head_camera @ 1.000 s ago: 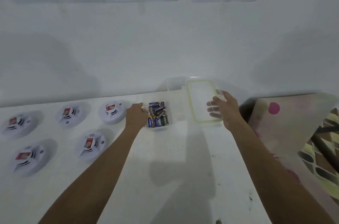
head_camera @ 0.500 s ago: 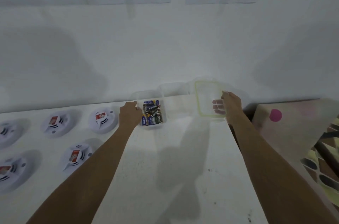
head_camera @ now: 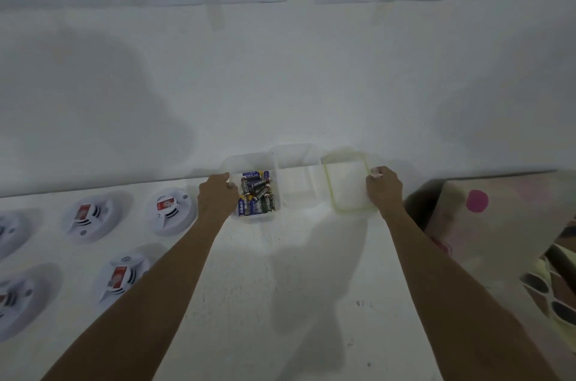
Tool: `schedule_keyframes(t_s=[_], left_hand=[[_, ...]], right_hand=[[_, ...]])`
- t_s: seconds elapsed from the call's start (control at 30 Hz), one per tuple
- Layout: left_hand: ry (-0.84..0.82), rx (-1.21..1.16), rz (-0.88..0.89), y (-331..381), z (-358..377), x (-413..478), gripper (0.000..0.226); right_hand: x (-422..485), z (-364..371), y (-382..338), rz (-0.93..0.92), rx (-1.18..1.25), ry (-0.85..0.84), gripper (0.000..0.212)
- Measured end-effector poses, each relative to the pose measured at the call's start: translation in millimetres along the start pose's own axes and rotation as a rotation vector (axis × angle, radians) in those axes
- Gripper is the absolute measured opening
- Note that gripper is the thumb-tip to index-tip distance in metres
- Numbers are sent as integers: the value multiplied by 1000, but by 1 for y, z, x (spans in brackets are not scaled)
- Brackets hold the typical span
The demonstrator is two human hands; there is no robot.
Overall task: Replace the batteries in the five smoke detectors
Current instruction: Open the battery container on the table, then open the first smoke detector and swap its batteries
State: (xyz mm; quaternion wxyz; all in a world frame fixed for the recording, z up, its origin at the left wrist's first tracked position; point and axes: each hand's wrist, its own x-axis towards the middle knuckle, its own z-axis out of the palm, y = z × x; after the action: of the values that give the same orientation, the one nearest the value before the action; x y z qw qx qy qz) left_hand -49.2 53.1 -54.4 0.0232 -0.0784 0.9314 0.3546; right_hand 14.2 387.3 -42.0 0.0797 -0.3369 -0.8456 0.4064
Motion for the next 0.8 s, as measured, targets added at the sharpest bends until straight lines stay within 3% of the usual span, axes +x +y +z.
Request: schedule_keyframes(t_s=[0.1,0.3,0.53,0.8], left_hand=[[-6,-14,-6,-1,-1,1,43],[-25,3,-17,2,-1,-2,44],[-82,-199,-66,-1,-16,-12,50],[-50,-396,15,-8,-80,-43,24]], right_hand=[[-1,7,7,-65,-133,42,38],[-6,4,6,-93,-102,81,42],[-31,-3,-6,-165,-186,195,41],[-102,9,-62,-377,-4,236,32]])
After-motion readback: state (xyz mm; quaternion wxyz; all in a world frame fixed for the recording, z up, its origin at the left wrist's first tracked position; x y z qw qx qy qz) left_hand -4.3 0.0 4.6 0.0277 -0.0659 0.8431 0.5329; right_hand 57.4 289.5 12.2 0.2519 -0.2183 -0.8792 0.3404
